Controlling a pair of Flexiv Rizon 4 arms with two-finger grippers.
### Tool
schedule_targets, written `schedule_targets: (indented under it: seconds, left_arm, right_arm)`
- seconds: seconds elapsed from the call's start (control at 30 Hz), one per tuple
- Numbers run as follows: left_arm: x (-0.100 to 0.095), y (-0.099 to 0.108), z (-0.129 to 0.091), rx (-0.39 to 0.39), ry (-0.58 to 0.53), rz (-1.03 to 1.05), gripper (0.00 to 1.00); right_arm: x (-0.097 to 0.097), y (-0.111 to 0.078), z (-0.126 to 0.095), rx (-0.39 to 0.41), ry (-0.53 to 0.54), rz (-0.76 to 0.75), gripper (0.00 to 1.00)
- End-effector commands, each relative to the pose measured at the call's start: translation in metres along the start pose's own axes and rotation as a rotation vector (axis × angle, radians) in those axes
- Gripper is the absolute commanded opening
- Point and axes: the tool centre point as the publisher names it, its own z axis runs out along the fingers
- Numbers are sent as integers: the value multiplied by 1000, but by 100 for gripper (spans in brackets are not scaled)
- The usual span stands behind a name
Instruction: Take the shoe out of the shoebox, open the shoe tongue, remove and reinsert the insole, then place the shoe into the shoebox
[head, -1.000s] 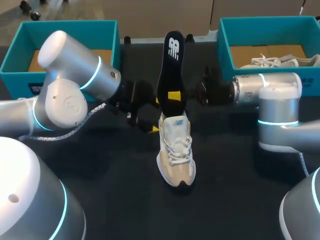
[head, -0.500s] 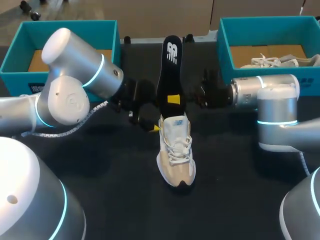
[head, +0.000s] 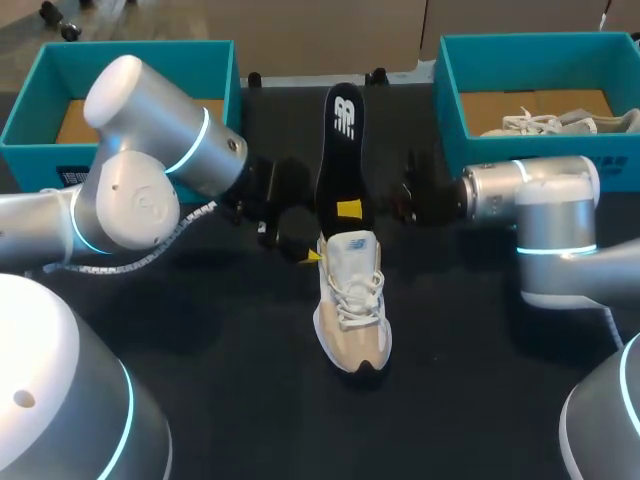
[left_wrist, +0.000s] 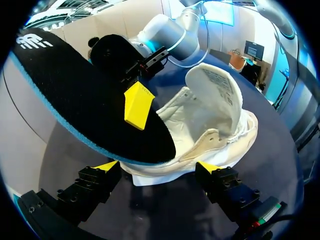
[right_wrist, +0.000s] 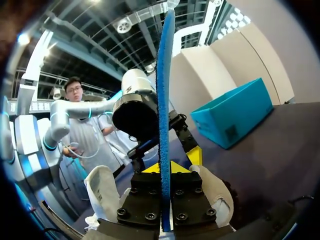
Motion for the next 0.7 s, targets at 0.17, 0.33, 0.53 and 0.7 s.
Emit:
schedule_targets:
  seconds: [0.17, 0.33, 0.53, 0.7]
  left_arm:
    - [0, -1, 0, -5, 0, 0, 100]
    - [0, -1, 0, -5, 0, 0, 100]
    - [0, -1, 0, -5, 0, 0, 100]
    - [0, -1, 0, -5, 0, 0, 100]
  right_arm:
    - [2, -8, 0, 16, -1, 27, 0]
    - [3, -14, 0, 19, -1, 44, 0]
    - [5, -20, 1, 26, -1, 59, 0]
    - [6, -27, 2, 27, -1, 78, 0]
